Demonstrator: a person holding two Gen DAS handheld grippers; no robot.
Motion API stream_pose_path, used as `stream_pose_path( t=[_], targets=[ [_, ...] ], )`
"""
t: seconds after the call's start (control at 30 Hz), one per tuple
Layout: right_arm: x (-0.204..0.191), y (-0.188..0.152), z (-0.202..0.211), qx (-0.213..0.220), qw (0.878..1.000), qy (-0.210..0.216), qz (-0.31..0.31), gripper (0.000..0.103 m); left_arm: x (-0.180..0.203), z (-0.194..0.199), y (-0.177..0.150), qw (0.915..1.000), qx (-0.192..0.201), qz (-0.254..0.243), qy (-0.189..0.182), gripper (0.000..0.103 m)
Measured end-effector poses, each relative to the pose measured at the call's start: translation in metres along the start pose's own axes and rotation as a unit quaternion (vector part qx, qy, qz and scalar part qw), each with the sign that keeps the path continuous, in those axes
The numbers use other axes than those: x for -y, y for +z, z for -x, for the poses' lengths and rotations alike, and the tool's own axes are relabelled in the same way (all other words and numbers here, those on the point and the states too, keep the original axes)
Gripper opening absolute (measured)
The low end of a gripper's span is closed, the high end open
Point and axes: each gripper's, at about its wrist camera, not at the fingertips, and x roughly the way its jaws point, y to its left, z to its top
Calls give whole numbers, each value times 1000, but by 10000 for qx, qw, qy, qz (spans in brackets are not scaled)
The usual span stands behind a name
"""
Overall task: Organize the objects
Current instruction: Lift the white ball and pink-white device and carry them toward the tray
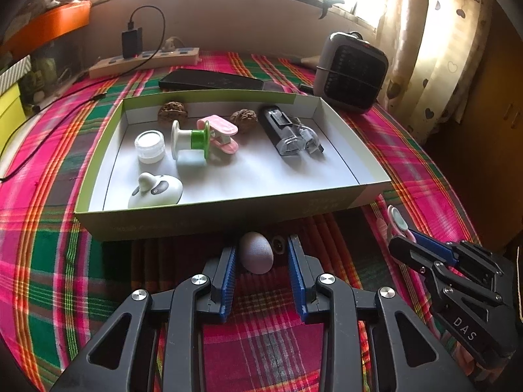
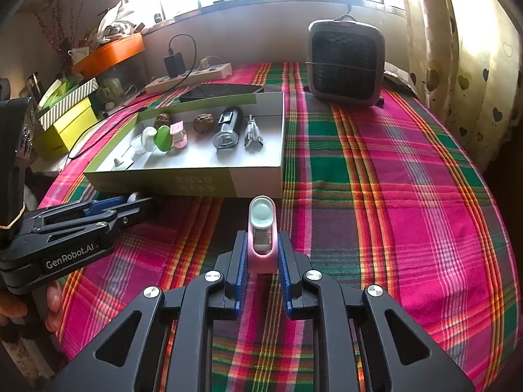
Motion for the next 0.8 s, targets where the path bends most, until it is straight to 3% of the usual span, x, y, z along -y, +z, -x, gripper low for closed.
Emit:
stream_pose_path(
  t=[0.8],
  targets=[
    [-10,1,5,73,9999,87,46,19,8,26,-4,9993,332,-129,84,28]
  ],
)
